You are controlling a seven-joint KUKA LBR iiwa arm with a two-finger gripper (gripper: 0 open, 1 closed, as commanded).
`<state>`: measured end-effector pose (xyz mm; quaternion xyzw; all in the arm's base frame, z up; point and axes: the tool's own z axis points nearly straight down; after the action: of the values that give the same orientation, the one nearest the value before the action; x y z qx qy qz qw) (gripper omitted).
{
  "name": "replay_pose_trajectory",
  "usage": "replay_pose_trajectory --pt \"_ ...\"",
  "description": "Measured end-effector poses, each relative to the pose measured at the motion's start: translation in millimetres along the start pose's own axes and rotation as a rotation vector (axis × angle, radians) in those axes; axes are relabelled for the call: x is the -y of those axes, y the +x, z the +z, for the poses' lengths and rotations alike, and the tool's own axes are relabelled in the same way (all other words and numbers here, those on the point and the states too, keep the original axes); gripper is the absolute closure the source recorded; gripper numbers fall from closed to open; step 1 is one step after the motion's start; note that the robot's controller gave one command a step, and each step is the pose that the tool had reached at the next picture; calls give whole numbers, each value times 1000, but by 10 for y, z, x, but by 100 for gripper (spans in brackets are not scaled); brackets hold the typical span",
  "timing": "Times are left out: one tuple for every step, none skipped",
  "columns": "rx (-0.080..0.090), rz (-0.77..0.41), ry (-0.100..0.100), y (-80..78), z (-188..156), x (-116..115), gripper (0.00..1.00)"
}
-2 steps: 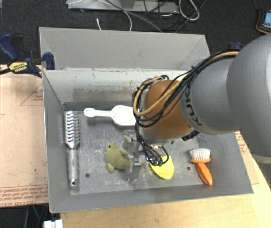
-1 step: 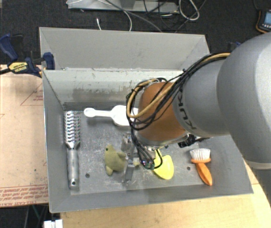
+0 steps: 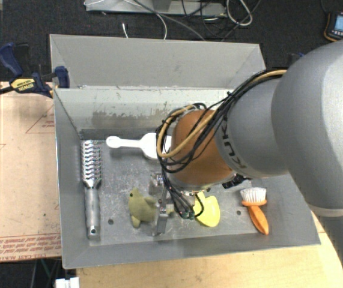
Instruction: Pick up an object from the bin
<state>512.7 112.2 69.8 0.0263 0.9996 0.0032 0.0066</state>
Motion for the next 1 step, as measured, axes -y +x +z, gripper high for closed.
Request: replay_pose_trajectory --pt "-2 56 0 -109 -6 79 100"
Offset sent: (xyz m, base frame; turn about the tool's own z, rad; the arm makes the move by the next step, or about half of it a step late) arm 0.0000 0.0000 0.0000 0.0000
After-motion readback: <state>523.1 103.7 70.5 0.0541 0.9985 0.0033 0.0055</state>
